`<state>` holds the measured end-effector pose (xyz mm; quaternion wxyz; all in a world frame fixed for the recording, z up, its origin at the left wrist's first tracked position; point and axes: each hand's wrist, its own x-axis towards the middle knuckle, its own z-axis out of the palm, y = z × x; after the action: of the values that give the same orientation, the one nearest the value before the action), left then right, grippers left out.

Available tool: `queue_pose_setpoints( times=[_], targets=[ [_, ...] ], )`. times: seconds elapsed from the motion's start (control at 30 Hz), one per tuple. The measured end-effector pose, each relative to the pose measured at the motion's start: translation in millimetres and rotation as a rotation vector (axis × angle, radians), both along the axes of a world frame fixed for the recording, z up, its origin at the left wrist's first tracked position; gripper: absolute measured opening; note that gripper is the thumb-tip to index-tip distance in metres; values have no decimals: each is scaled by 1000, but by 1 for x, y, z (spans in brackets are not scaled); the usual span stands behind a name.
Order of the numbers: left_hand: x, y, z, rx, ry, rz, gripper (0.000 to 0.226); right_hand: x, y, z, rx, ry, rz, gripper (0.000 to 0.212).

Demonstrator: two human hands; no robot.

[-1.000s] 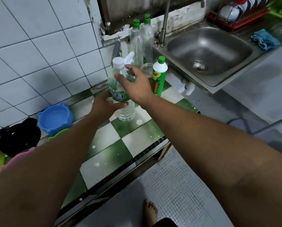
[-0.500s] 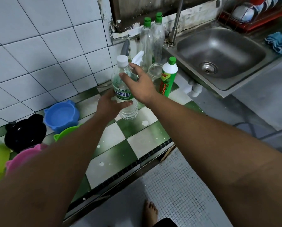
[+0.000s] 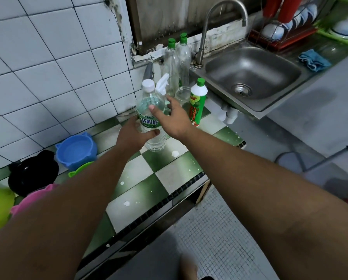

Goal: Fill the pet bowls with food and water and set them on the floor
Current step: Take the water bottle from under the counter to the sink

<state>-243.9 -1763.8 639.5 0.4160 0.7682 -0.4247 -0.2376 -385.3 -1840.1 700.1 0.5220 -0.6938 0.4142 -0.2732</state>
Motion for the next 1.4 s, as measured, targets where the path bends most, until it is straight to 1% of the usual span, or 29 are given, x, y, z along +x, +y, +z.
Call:
queue_pose_setpoints(
  times=[0.07, 0.1, 0.17, 0.27, 0.43, 0.53, 0.6, 0.67, 0.77, 0.83, 1.0, 1.13, 1.23, 1.4],
  targets=[
    [-2, 4, 7, -5, -31, 10, 62, -3, 7, 4, -23, 6, -15, 76],
    [-3, 6, 10, -6, -45, 4, 64, -5, 11, 7, -36, 9, -19, 75],
    [-5, 10, 16, -21, -45, -31, 62, -9, 19, 11, -58, 20, -31, 73],
    [-9, 19, 25, -33, -40, -58, 64, -15, 31, 17, -76, 8, -39, 68],
    [-24, 38, 44, -66, -12, -4, 61, -27, 55, 31, -91, -7, -50, 61],
    [-28, 49, 55, -77, -4, -12, 66, -30, 69, 39, -110, -5, -61, 58],
    [-29, 57, 63, -66, -21, 2, 76, -33, 79, 45, -136, 4, -74, 59],
    [-28, 67, 71, -63, -36, 9, 81, -34, 90, 52, -165, 25, -86, 65],
    [-27, 84, 83, -63, -66, 7, 77, -32, 105, 59, -198, 54, -98, 74],
    [-24, 94, 89, -65, -70, 0, 73, -30, 117, 64, -214, 73, -105, 77],
    [-16, 121, 98, -77, -72, -14, 61, -25, 148, 71, -249, 81, -98, 73],
    [-5, 144, 98, -76, -85, -27, 53, -14, 170, 70, -247, 99, -81, 74],
    [4, 160, 95, -67, -99, -28, 50, -2, 183, 67, -254, 104, -75, 73],
    [22, 186, 92, -63, -104, -5, 36, 25, 201, 56, -231, 110, -16, 70]
  ],
)
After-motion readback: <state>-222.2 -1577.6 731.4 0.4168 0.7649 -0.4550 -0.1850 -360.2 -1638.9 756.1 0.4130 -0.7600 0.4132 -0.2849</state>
